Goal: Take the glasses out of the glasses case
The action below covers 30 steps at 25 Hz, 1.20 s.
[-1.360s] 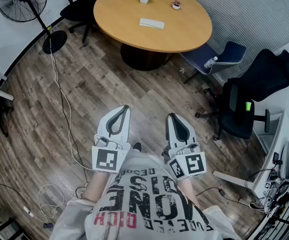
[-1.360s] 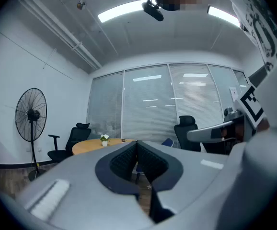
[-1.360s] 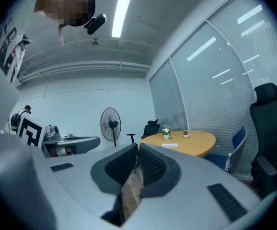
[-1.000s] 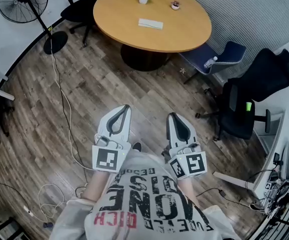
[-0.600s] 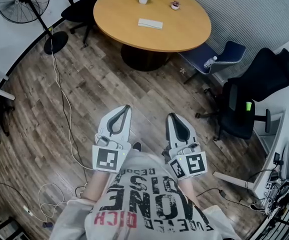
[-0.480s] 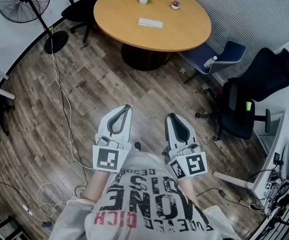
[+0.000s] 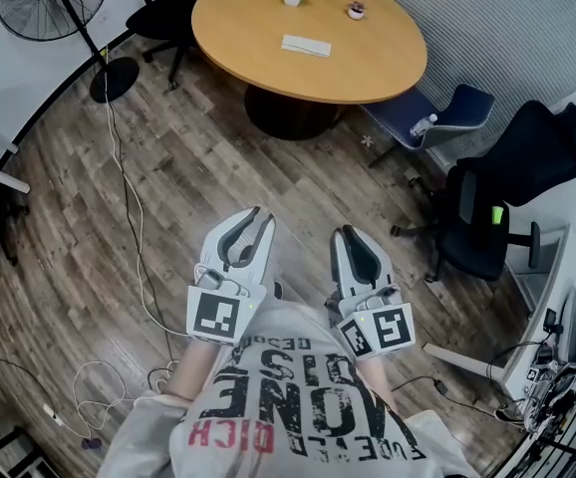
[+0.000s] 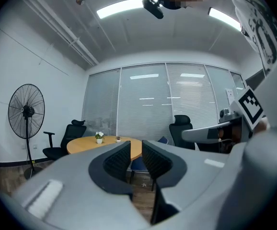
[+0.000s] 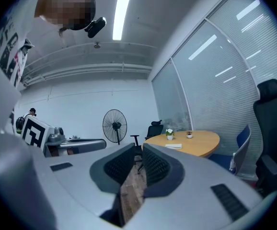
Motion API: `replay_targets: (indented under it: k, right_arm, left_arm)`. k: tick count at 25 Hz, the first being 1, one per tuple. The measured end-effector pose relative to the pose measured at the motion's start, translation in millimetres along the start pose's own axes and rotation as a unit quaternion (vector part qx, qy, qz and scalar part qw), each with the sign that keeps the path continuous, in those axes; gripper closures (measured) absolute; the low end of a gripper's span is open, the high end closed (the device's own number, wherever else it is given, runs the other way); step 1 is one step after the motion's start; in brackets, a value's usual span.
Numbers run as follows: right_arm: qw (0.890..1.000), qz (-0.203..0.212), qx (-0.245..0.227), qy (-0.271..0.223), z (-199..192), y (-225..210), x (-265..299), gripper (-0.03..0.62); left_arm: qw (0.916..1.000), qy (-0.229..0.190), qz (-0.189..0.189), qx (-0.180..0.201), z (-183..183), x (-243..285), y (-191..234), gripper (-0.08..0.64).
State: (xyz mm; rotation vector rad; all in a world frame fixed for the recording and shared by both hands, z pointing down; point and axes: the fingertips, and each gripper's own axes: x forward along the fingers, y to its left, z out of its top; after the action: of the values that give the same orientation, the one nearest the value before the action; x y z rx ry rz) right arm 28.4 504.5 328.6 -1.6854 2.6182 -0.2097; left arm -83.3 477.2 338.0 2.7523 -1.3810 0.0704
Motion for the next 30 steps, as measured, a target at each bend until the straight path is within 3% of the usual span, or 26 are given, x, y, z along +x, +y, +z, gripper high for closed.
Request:
replay_targets:
  k: [9, 18, 30]
  right_arm:
    - [1.0, -0.01, 0.0, 0.006, 2.6, -12.0, 62.8, 0.561]
    - [1.0, -0.02, 0.0, 0.01, 23.8, -14.4, 150.2, 0.561]
    - [0.999, -0.029, 0.013, 0.03, 10.7, -11.0, 207.3, 0.561]
  left_arm:
    - [1.0, -0.004, -0.008, 0.001, 4.1, 40.5, 52.7, 0.479]
    - [0.9992, -0.008, -0.04, 0.005, 29.7, 95.4, 118.8, 0.48]
    - [0.9993, 0.011, -0.033, -0.012, 16.0, 114.9, 179.0, 0.485]
